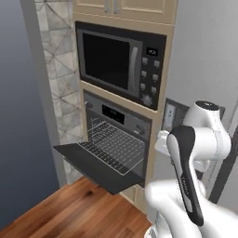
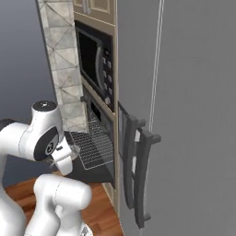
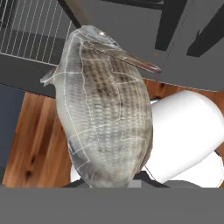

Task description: Place the fish on the rack of the oven, and slide the rack back inside. Close the oven door.

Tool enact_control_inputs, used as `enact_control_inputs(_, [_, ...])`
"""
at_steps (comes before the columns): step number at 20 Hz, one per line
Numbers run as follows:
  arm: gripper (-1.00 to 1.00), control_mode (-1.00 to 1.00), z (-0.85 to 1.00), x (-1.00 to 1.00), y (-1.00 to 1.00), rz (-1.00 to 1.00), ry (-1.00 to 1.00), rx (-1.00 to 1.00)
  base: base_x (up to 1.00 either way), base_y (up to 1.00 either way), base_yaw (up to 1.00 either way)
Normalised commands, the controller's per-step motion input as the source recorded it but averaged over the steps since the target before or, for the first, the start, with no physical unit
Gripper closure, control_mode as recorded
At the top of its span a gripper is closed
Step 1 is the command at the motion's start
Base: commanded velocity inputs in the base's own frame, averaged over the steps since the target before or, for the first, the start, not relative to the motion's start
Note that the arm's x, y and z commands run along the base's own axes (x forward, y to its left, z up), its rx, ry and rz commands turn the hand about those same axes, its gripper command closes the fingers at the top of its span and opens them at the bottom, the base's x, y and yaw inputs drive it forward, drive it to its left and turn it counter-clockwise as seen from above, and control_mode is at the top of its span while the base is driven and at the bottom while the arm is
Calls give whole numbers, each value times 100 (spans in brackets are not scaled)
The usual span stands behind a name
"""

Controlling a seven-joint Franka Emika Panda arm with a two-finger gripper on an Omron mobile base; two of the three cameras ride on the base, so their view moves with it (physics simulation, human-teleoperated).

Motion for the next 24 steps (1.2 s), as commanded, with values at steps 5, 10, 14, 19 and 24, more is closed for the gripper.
enact_control_inputs(5, [100,100,0,0,0,0,0,0,25,41,3])
enact_control_inputs(10, [100,100,0,0,0,0,0,0,19,2,4])
enact_control_inputs(14, [100,-100,-9,15,2,1,0,0,44,1,3])
enact_control_inputs(19, [100,-100,-23,35,15,0,0,-2,0,0,0])
enact_control_inputs(24, [100,-100,-33,41,14,0,1,-1,0,0,0])
